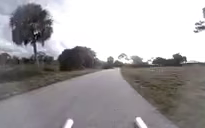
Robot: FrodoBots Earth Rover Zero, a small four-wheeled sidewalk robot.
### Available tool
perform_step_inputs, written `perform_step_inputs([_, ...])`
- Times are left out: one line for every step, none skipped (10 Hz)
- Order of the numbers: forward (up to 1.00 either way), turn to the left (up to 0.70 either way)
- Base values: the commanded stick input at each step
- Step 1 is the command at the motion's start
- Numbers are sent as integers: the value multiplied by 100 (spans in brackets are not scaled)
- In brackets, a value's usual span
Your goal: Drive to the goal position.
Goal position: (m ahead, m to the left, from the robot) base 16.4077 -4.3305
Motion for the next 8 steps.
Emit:
perform_step_inputs([85,-5])
perform_step_inputs([85,0])
perform_step_inputs([85,0])
perform_step_inputs([85,0])
perform_step_inputs([85,0])
perform_step_inputs([85,0])
perform_step_inputs([85,0])
perform_step_inputs([85,0])
